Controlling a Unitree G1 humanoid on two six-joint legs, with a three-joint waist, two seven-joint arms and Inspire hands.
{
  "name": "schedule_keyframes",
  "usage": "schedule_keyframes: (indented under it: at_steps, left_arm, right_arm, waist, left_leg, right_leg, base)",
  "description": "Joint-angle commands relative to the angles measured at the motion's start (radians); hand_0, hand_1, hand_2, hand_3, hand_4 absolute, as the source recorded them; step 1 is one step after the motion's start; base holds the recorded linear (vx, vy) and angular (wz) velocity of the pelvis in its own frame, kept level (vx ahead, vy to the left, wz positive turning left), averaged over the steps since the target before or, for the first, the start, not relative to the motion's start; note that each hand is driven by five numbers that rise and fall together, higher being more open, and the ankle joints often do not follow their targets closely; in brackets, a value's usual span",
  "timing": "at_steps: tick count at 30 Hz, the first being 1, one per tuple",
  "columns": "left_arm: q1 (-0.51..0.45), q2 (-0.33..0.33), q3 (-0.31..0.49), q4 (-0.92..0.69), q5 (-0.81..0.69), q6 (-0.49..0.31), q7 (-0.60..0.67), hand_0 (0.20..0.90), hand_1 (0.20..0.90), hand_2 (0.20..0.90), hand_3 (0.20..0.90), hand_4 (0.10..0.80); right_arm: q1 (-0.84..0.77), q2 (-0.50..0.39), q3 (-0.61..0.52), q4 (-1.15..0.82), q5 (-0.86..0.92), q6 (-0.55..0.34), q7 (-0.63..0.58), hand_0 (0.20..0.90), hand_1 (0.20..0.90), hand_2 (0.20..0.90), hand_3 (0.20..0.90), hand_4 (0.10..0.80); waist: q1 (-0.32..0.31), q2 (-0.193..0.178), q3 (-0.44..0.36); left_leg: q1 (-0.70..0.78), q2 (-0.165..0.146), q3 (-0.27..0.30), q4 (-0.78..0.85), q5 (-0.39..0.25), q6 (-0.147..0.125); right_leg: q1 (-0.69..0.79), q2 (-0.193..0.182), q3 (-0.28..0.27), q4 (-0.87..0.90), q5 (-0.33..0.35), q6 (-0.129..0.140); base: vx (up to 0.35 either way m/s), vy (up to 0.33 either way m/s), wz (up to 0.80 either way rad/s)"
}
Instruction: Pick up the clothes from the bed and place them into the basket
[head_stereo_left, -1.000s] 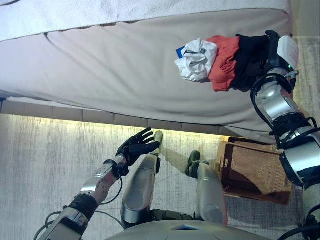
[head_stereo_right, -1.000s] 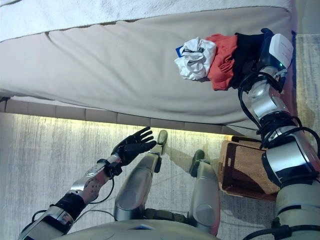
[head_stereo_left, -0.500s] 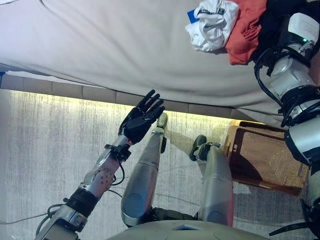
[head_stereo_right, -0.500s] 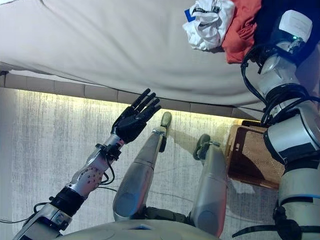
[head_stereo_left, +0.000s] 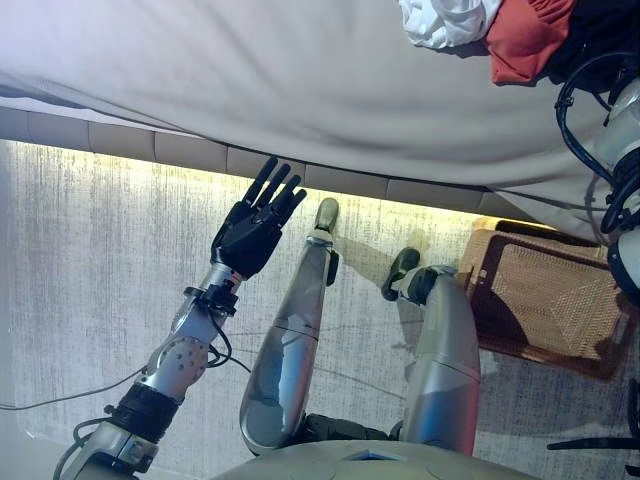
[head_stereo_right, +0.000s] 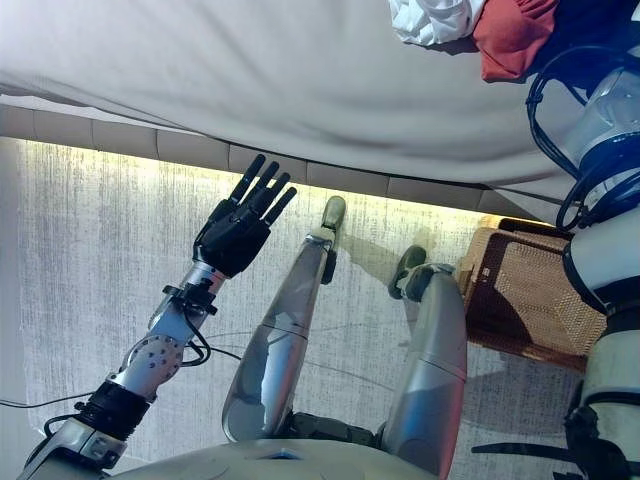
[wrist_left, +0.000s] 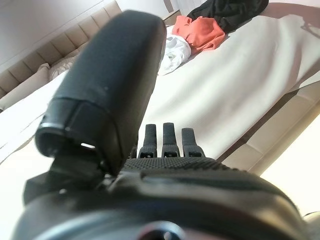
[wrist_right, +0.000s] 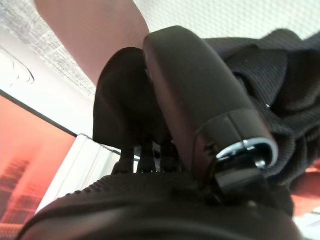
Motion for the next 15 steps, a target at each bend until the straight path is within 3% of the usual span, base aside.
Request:
schedule_keyframes:
  at_steps: [1,3,15]
  left_arm:
    - [0.031,0.017,0.068,-0.135,-0.040,-0.039,-0.068,0.900,0.900,0.900,0.900,0.800]
    - [0.034,0.018,0.076,-0.127,-0.041,-0.037,-0.075,0.900,0.900,0.900,0.900,0.800]
    - [0.082,-0.010,0.064,-0.124,-0.015,-0.050,-0.107,0.900,0.900,0.900,0.900,0.800]
  right_arm:
    - [-0.104,-0.160,0.064,-0.030,0.147,-0.052,-0.033,0.300,0.300,0.300,0.200,0.100]
    - [-0.060,-0.148,-0.009,-0.065,0.117,-0.087,-0.026,0.300,0.300,0.300,0.200,0.100]
    - [-0.047,-0.179,-0.061,-0.050,0.170,-0.220,-0.060,0.300,0.300,0.300,0.200,0.100]
  waist:
    - [0.009,0.022,-0.046]
    - [0.007,0.020,-0.046]
    - [0.010,0.015,-0.046]
  left_leg:
    - [0.007,0.003,0.073,0.326,-0.302,0.092]
    - [0.013,0.001,0.070,0.347,-0.297,0.089]
    - [0.120,-0.004,0.071,0.338,-0.263,0.075]
  right_leg:
    - [0.021,0.063,0.006,-0.047,0.064,0.018]
    - [0.028,0.066,0.005,-0.035,0.058,0.016]
    - [0.142,0.068,0.000,-0.064,0.038,0.000]
  base:
    - [0.016,-0.010,-0.03]
    - [0.027,-0.003,-0.03]
    - [0.010,0.020,-0.02]
